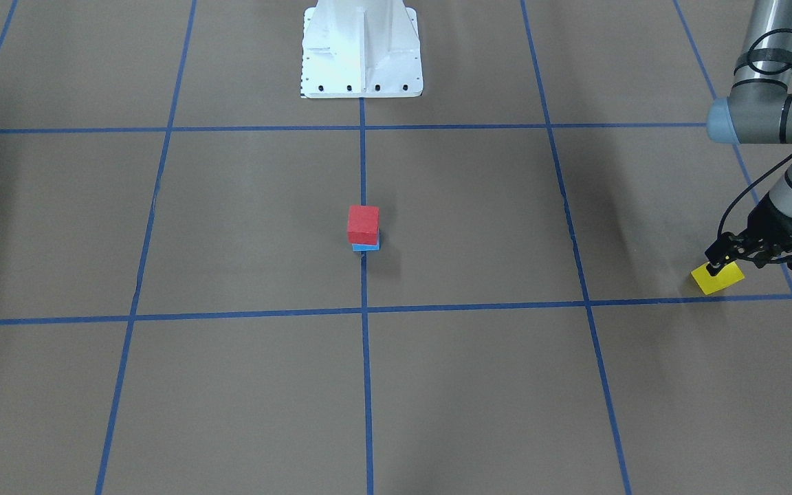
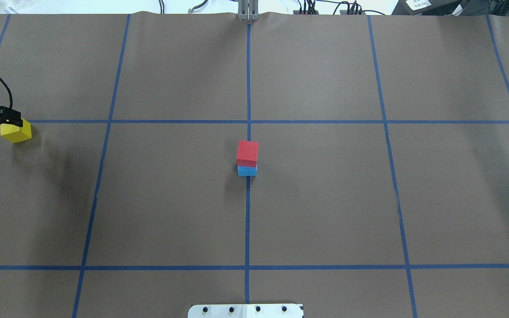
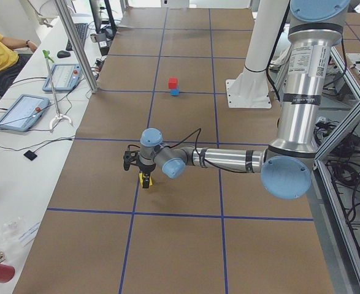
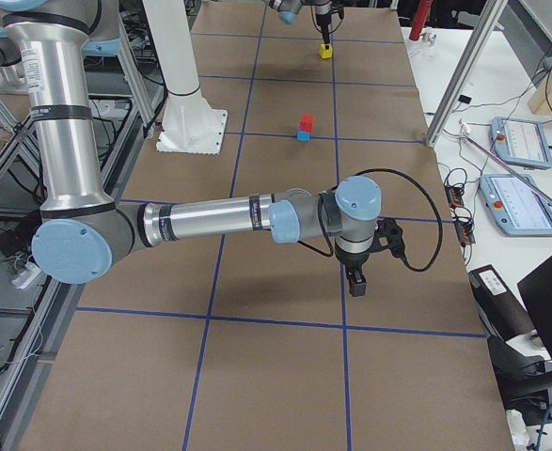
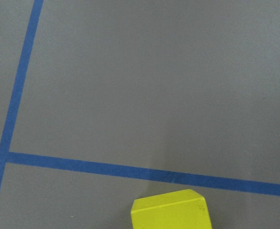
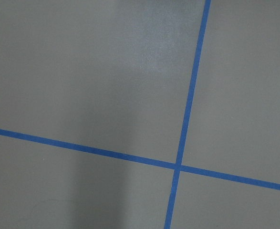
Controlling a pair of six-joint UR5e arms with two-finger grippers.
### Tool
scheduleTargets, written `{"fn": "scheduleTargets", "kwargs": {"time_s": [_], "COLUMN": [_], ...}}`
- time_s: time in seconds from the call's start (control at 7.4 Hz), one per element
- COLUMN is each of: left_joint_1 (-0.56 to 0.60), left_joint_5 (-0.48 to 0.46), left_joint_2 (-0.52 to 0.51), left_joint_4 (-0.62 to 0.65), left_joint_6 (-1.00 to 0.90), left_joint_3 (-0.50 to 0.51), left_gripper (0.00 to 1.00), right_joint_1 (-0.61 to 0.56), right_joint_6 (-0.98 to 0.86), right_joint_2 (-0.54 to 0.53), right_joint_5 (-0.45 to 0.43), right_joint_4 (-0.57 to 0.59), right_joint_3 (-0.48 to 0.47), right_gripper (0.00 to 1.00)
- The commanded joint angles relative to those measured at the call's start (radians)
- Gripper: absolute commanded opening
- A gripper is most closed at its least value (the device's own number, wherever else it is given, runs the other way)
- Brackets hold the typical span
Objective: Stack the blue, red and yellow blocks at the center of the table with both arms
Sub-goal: 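Lower the left gripper onto the yellow block and grasp it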
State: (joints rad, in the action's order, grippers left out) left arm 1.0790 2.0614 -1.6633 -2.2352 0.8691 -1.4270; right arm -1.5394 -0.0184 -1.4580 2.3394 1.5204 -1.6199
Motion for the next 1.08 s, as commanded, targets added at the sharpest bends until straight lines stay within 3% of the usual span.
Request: {"fn": "scheduleTargets", "kwargs": {"time_s": [0.0, 0.27, 0.68, 0.95], "left_joint_1": [-0.002, -0.005, -0.029, -0.053], "left_joint_5": [-0.001, -0.004, -0.006, -0.006], "left_joint_2": [-0.001, -0.016, -0.023, -0.026], "left_joint_4": [-0.024, -0.081, -0.084, -0.092], "left_joint_6": [0.048, 0.050, 0.048, 0.038], "left_joint_3": [0.017, 0.074, 0.080, 0.079], "left_gripper": [0.94, 0.91, 0.88, 0.43], "right_joint_1": [0.001, 0.001, -0.001, 0.001], "right_joint_6": [0.000, 0.000, 0.000, 0.000], "right_joint_2": [0.002, 0.004, 0.007, 0.005], "right_joint_5": [-0.002, -0.003, -0.003, -0.005], "right_joint_4": [0.000, -0.002, 0.000, 0.000], "right_joint_3": [0.000, -0.002, 0.000, 0.000], "right_gripper": [1.00, 1.00, 1.00, 1.00]}}
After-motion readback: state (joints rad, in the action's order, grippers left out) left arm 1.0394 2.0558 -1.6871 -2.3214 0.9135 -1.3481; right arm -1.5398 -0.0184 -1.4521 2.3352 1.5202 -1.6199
